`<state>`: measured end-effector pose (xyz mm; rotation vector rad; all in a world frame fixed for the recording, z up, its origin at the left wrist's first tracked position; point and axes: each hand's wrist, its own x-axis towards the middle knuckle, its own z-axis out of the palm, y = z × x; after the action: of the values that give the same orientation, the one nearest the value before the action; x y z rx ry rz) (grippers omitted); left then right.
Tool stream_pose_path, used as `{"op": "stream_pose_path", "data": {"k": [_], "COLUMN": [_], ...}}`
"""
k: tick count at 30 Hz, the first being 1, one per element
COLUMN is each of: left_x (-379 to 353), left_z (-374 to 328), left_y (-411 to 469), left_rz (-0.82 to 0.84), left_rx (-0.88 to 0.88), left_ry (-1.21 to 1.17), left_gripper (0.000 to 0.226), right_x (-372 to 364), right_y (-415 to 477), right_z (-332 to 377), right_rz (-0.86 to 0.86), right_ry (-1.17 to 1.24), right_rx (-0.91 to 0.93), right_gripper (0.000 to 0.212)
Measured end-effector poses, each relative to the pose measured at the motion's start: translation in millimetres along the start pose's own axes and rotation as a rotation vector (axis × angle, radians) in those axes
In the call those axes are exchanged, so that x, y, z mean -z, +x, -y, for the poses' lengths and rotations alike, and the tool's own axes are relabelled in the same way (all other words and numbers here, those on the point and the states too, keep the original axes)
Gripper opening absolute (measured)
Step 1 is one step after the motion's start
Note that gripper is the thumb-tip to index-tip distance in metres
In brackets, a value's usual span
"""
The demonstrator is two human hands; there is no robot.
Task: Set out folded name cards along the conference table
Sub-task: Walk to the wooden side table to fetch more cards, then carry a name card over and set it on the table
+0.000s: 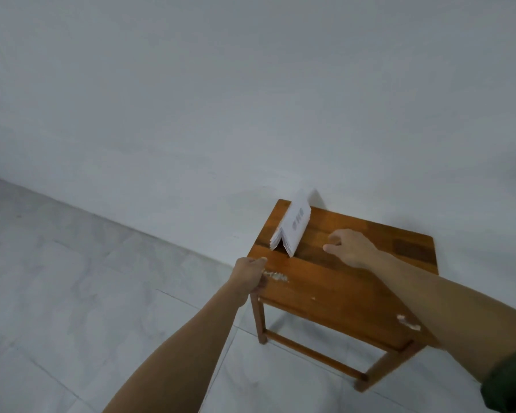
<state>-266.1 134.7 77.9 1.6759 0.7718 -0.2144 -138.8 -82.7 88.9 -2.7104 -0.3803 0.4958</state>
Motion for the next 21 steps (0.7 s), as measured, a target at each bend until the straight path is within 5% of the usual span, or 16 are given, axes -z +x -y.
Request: {"op": "stream_pose_path", "data": {"k": [11, 17, 21], "left_x": [-57.6, -90.4, -105.0], "left_z": [-50.4, -63.2, -59.8], "left_y": [147.6, 203.1, 221.7], "left_rz": [-0.102, -0.226, -0.283], "left_rx": [0.353, 0.555, 0.598], "left_ry": [-0.361, -0.564, -0.664], "left_gripper": [0.045, 0.066, 0.064], "right_x": [14.2, 4.8, -7.4], "right_y": [230.6, 327.0, 360.2], "right_z": [-9.1, -7.6, -3.8], "right_rz": [0.042, 0.150, 0.332], "right_ry": [0.219, 0.350, 0.573], "right_rx": [0.001, -0.034, -0.133], "right_gripper": [0.049, 0.064, 0.094]}}
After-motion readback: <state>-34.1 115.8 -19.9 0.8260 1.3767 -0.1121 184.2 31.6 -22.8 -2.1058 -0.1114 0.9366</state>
